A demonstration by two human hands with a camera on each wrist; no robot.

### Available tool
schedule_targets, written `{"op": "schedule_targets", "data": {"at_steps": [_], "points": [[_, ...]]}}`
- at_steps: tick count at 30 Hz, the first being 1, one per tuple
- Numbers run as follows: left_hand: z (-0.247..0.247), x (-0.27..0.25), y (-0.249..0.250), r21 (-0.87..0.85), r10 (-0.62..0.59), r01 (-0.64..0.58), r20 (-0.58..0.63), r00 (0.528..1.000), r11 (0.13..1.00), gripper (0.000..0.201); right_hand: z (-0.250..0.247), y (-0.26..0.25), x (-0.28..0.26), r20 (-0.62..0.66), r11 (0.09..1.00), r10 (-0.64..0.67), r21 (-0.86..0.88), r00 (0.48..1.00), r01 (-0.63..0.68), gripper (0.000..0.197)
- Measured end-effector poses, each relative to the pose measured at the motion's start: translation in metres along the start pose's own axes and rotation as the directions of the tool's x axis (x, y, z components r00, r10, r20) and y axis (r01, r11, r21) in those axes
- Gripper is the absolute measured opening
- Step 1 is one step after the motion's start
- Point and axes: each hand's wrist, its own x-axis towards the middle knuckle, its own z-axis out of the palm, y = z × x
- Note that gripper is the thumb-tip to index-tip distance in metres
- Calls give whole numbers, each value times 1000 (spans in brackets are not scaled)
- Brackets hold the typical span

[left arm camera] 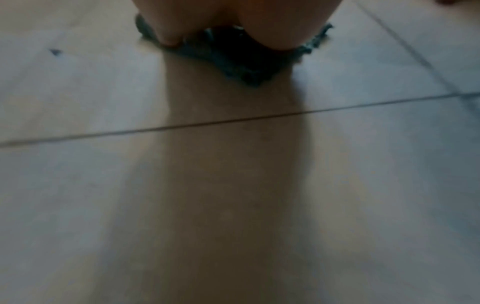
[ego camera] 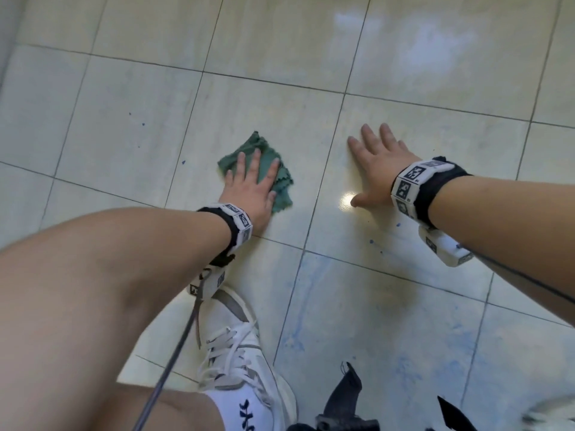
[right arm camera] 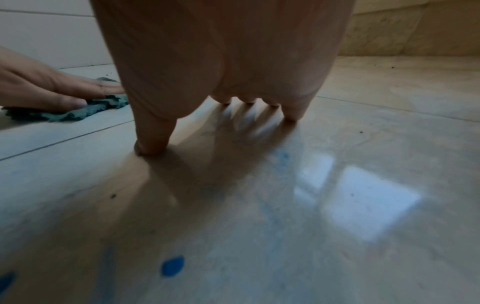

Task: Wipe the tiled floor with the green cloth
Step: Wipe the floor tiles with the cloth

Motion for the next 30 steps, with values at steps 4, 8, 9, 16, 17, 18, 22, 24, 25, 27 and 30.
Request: {"op": "schedule_targets", "data": {"at_steps": [4, 8, 9, 16, 17, 18, 22, 24, 25, 27, 30], "points": [[5, -16, 71, 88, 282, -283, 30, 959, 955, 69, -6, 11, 3, 5, 1000, 12, -24, 1000, -11, 135], [9, -16, 127, 150, 428, -424, 2, 904, 893, 65, -15, 20, 15, 55, 997, 9, -80, 998, -5, 138], [8, -13, 129, 155, 438, -430, -22, 899, 890, 65, -17, 22, 18, 67, 996, 3, -94, 998, 3, 137], [-24, 41, 100, 177, 433, -415, -74, 898, 892, 65, -20, 41, 8, 43, 989, 149, -1, 988, -149, 128], [-30, 49, 90, 142, 389, -376, -79, 918, 916, 65, -18, 46, 4, 35, 988, 156, -2, 987, -156, 128], [-36, 55, 80, 116, 360, -351, -68, 930, 929, 66, -15, 49, 0, 30, 989, 147, -5, 989, -147, 127], [-48, 57, 66, 3, 371, -372, -85, 925, 928, 64, -9, 55, -4, 12, 992, 129, 13, 992, -129, 126], [-56, 56, 70, -179, 295, -346, -259, 920, 921, 63, -8, 54, -1, 8, 991, 129, 19, 992, -129, 126], [-62, 59, 72, -238, 208, -298, -342, 916, 924, 65, -7, 53, -1, 5, 991, 129, 23, 992, -129, 126], [-75, 66, 75, -257, 25, -145, -418, 908, 955, 67, -6, 52, -4, 0, 992, 121, 34, 993, -121, 123], [-87, 74, 72, -225, -135, 54, -363, 922, 973, 65, -8, 51, -9, -6, 992, 120, 32, 993, -119, 117]]}}
